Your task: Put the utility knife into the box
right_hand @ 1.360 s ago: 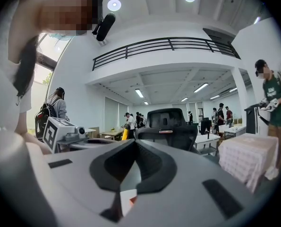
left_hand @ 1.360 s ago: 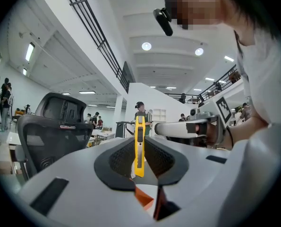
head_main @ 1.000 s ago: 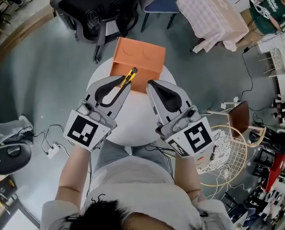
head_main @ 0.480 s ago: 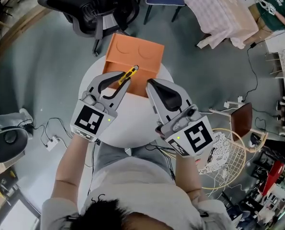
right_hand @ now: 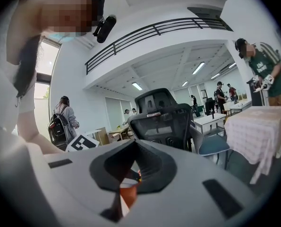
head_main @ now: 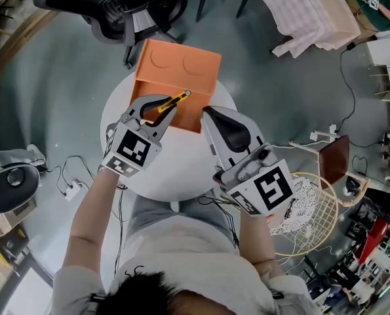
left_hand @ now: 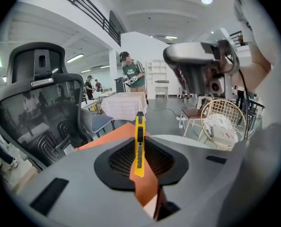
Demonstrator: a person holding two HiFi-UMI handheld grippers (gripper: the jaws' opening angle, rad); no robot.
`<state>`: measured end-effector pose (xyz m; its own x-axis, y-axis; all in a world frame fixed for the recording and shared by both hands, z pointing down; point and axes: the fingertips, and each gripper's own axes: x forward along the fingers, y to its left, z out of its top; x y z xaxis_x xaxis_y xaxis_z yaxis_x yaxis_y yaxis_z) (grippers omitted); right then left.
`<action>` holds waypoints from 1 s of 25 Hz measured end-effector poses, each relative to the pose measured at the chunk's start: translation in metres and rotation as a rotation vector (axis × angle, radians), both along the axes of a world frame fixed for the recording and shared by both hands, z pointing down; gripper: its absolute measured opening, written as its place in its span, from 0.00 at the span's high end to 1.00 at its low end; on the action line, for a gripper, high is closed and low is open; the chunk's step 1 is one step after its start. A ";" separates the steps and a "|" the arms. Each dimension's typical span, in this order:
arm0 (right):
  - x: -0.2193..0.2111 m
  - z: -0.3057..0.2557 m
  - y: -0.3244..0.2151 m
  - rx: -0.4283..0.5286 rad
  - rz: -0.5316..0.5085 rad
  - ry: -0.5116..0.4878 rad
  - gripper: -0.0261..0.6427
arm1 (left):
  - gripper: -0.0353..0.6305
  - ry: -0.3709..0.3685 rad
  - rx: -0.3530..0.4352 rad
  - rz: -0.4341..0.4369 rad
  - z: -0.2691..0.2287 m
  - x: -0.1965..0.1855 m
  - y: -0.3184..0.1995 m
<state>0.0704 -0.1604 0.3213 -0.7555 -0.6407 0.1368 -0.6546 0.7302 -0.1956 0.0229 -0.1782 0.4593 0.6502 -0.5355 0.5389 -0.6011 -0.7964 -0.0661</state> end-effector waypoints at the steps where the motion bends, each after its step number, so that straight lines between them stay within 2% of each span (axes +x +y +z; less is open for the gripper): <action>1: 0.001 0.002 0.000 -0.005 0.001 -0.001 0.95 | 0.85 -0.021 -0.010 0.009 0.007 0.001 -0.001; 9: 0.014 0.015 -0.005 -0.031 0.015 -0.004 0.95 | 0.85 -0.173 -0.088 0.084 0.056 0.011 -0.004; 16: 0.028 0.020 -0.009 -0.044 0.040 -0.008 0.95 | 0.85 -0.334 -0.119 0.182 0.091 0.020 -0.003; 25: 0.039 0.030 -0.012 -0.068 0.057 -0.004 0.95 | 0.85 -0.483 -0.173 0.255 0.134 0.021 -0.003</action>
